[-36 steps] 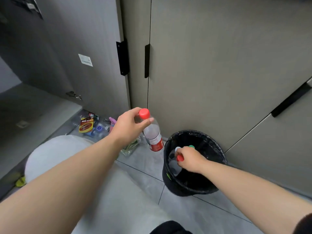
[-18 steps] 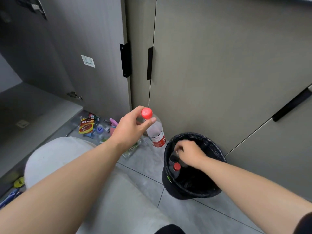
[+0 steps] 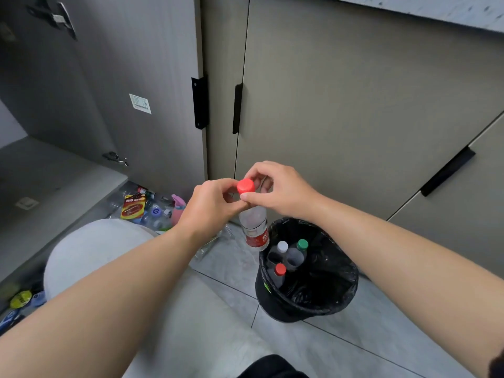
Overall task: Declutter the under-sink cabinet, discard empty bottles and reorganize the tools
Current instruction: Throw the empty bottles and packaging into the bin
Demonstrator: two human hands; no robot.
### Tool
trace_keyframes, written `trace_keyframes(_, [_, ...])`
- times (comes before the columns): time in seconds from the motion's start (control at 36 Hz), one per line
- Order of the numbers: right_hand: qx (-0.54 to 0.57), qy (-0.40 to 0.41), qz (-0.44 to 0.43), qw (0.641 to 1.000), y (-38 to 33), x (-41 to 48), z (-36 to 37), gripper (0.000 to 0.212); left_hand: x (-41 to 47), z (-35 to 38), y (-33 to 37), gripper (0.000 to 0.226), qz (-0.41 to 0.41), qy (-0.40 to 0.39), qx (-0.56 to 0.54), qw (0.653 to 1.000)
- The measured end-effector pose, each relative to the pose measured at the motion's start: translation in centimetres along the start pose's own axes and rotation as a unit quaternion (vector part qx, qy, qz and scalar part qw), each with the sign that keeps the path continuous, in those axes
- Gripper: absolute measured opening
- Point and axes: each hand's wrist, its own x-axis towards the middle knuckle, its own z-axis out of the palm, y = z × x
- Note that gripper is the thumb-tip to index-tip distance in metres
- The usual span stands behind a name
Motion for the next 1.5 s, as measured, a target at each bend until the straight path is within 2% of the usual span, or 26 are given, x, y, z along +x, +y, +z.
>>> trace_keyframes(0.08, [-0.011,0.038,0.027,0.999,0.6,-0.4,-1.1,0.015,-0.1,-0.1,0.0,0.034,-0.002,-0.007,-0.029,1.000])
trace_keyframes(0.17, [-0.048,0.055,0.085,0.994,2.0,-0.7,-3.1,0.013,0.0,-0.1,-0.3,0.032,-0.003,0.004,0.011,1.000])
trace_keyframes(0.33, [-0.071,-0.059,0.211,0.973,6.6,-2.4,-6.1,0.009,0.2,0.2,-0.6,0.006,-0.019,0.006,0.058,0.998])
trace_keyframes(0.5, [-0.084,-0.147,0.318,0.933,12.1,-4.7,-4.5,0.011,0.3,0.7,-1.0,0.002,-0.025,-0.028,0.089,0.995])
trace_keyframes(0.64, [-0.176,-0.149,0.334,0.914,15.8,-7.3,-0.6,0.009,0.3,0.9,-1.4,0.008,-0.038,-0.056,0.107,0.992])
trace_keyframes(0.72, [-0.227,-0.114,0.341,0.905,17.6,-9.1,1.5,0.016,0.2,0.8,-1.6,0.009,-0.047,-0.074,0.121,0.989])
trace_keyframes(0.89, [-0.257,-0.086,0.377,0.886,20.2,-11.7,4.6,0.028,0.4,0.7,-1.7,0.006,-0.063,-0.085,0.137,0.985])
trace_keyframes(0.94, [-0.254,-0.078,0.382,0.885,20.7,-12.1,5.2,0.035,0.4,0.7,-1.8,0.006,-0.069,-0.082,0.136,0.985])
trace_keyframes(1.06, [-0.252,-0.077,0.395,0.880,21.3,-12.7,5.7,0.027,0.5,0.8,-1.8,0.006,-0.075,-0.087,0.137,0.984])
trace_keyframes(1.31, [-0.268,-0.073,0.395,0.875,19.8,-11.0,4.8,0.030,0.7,1.2,-2.2,0.010,-0.078,-0.106,0.147,0.980])
trace_keyframes(1.39, [-0.258,0.006,0.334,0.907,17.7,-9.0,3.8,0.020,0.7,1.2,-2.1,0.012,-0.079,-0.104,0.148,0.980])
trace_keyframes(1.5, [-0.205,0.052,0.169,0.963,13.2,-4.8,2.9,0.019,1.3,0.2,-1.7,0.011,-0.097,-0.134,0.180,0.970])
